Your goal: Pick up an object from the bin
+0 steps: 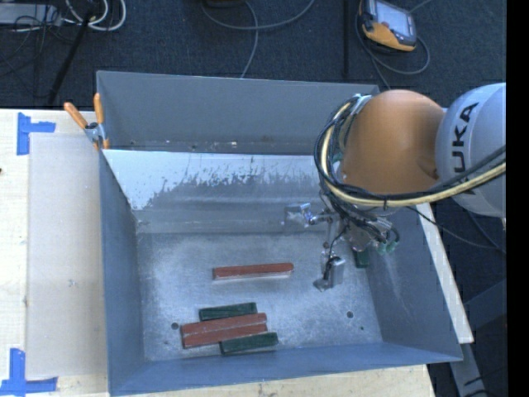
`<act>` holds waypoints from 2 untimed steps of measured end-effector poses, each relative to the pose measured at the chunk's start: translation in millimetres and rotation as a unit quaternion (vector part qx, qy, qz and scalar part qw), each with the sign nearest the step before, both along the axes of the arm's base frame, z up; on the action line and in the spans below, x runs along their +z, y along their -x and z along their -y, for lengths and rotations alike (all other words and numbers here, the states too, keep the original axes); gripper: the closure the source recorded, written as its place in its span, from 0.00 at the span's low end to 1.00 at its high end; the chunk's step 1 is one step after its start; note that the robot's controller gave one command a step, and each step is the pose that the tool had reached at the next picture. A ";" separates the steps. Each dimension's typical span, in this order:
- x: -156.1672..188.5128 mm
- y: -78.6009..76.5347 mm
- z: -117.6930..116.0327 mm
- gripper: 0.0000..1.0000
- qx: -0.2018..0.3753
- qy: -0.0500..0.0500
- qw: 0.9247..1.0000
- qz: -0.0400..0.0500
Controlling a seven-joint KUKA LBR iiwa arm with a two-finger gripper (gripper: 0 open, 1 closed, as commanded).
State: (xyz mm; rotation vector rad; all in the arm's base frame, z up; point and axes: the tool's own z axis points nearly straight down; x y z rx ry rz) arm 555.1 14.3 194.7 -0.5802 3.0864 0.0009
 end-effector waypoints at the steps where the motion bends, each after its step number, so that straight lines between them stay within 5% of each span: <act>1: -129.7 -33.4 -8.3 0.00 0.044 0.000 0.999 -0.003; 2: -125.3 -34.4 -8.2 1.00 0.043 0.000 0.999 -0.001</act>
Offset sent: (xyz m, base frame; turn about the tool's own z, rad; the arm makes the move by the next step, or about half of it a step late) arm 0.0347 0.0079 -0.1247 -0.0895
